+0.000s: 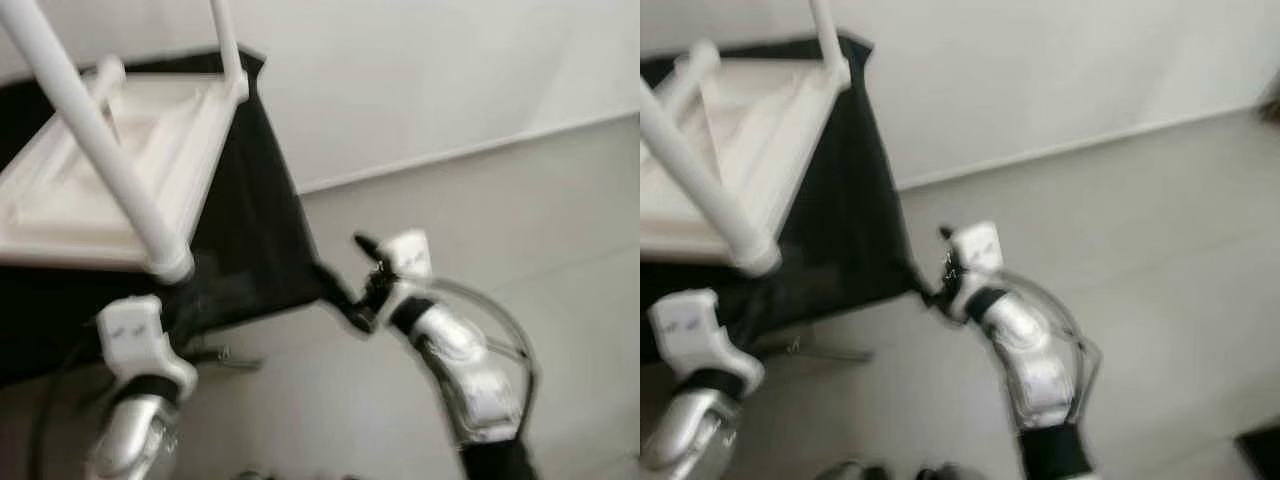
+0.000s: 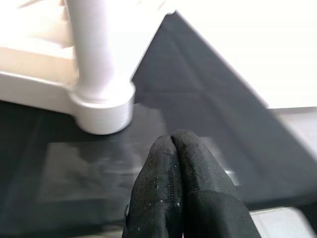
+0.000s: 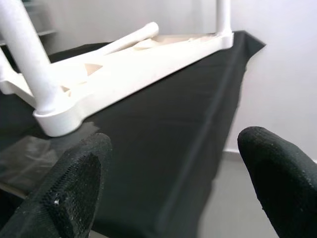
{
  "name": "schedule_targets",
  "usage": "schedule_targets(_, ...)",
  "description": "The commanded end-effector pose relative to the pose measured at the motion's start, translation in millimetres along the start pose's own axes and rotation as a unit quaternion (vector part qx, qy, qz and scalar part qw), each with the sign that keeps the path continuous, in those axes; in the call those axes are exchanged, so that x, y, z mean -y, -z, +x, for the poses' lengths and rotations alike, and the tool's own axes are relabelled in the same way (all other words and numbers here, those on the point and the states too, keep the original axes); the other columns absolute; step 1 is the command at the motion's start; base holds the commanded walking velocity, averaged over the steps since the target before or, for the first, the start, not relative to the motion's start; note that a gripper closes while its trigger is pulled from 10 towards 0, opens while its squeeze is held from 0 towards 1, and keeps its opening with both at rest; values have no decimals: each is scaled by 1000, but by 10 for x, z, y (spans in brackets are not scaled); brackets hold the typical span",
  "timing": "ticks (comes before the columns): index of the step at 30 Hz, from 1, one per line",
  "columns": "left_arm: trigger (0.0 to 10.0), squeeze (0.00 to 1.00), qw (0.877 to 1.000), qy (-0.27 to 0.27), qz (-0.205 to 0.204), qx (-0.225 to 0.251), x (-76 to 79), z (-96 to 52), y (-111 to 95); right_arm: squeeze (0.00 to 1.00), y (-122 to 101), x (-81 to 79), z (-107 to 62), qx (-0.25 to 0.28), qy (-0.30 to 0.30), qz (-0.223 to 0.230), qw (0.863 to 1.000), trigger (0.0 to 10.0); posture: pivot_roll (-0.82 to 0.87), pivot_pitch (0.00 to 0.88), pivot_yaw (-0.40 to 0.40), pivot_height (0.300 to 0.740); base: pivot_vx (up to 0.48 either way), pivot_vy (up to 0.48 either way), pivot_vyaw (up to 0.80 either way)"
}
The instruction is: Building children table
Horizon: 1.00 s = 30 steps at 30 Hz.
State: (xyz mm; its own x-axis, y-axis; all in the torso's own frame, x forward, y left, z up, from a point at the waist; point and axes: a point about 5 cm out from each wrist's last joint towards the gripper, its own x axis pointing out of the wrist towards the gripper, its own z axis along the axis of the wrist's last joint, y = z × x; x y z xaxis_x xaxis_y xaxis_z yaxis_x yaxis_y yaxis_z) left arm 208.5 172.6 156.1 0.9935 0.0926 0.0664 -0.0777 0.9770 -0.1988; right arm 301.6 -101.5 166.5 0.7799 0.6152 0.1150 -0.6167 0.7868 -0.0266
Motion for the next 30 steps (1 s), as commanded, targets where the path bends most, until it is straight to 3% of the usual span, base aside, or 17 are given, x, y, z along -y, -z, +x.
schedule_targets(1, 10000, 0, 1000, -10, 0, -6, -29, -18, 33, 0, 32, 1, -26, -4, 2, 4, 1000, 10000, -70, 141, 2, 740, 0, -472, 0)
schedule_targets(4, 10000, 0, 1000, -22, -9, -4, -63, -16, 29, 0, 35, 2, -22, -7, -4, -1, 1000, 10000, -68, 135, 1, 740, 0, -472, 0)
schedule_targets(13, 10000, 0, 1000, -20, -24, 1, -30, 16, 45, 0, 89, -24, -66, -30, -35, -25, 999, 10000, -72, 130, 3, 740, 0, -480, 794)
schedule_targets(30, 10000, 0, 999, -30, -13, -29, -93, -12, 210, 0, 195, 51, -191, -59, -14, -46, 997, 10000, -103, 131, -11, 740, 0, -480, 794)
